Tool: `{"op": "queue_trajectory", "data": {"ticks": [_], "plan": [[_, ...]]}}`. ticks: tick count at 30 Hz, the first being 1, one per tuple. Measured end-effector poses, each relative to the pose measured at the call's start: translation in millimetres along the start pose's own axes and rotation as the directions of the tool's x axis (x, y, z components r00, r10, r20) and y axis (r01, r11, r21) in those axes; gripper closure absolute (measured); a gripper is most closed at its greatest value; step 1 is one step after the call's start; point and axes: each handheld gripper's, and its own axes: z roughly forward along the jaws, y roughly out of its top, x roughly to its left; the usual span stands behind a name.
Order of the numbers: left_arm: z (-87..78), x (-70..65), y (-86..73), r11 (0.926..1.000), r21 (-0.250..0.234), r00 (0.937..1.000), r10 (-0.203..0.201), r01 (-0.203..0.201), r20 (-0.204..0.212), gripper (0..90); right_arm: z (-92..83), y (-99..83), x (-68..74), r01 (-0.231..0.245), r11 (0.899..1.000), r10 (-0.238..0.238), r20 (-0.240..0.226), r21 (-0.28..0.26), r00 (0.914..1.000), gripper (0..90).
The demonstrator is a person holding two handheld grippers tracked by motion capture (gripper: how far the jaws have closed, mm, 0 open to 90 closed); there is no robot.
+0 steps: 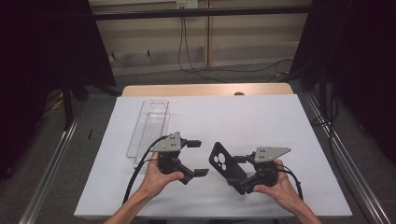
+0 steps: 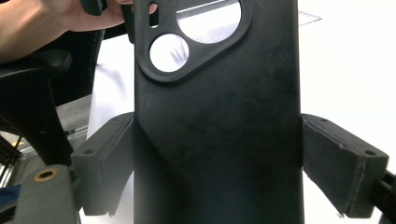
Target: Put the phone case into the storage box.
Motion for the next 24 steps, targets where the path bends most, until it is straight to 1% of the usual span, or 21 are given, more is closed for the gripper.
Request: {"op": "queue_trajectory", "data": {"ticks": [6, 7, 10, 12, 14, 16, 22, 24], "plan": [[0.6, 0.3, 2.7, 0.9996, 0.028, 0.9999, 0.011, -0.011, 0.010, 1.9, 2.6, 1.4, 1.0, 0.001, 1.000, -0.001, -0.019, 0.002, 0.9998, 14.6], [0.8, 0.2, 3.8, 0.9994, 0.029, 0.9998, 0.018, -0.018, 0.012, 2.0, 3.1, 1.8, 1.3, 0.002, 1.000, -0.002, -0.024, 0.001, 0.9997, 14.7], [1.5, 0.3, 5.7, 0.9994, 0.026, 0.9994, 0.023, -0.024, 0.026, 1.9, 4.7, 2.3, 2.2, 0.004, 1.000, -0.004, -0.034, 0.004, 0.9994, 14.6], [3.6, -0.5, 6.0, 0.9993, 0.026, 0.9993, 0.027, -0.028, 0.025, 1.9, 5.7, 2.5, 3.1, 0.004, 1.000, -0.004, -0.044, 0.006, 0.9990, 14.6], [6.9, -0.6, 5.7, 0.9992, 0.019, 0.9987, 0.034, -0.034, 0.037, 1.9, 6.6, 2.5, 4.3, 0.004, 1.000, -0.004, -0.054, 0.008, 0.9986, 14.6], [8.3, -0.3, 5.4, 0.9991, 0.026, 0.9986, 0.033, -0.034, 0.040, 1.9, 6.7, 2.5, 4.6, 0.006, 1.000, -0.005, -0.056, 0.009, 0.9984, 14.6], [11.8, -1.0, 4.1, 0.9972, 0.052, 0.9982, 0.052, -0.054, 0.030, 1.9, 7.3, 2.5, 5.0, 0.005, 1.000, -0.004, -0.066, 0.010, 0.9978, 14.6], [12.3, -1.0, 3.8, 0.9974, 0.053, 0.9986, 0.047, -0.049, 0.026, 2.1, 7.6, 2.3, 4.7, 0.003, 1.000, -0.002, -0.069, 0.013, 0.9976, 14.6]]}}
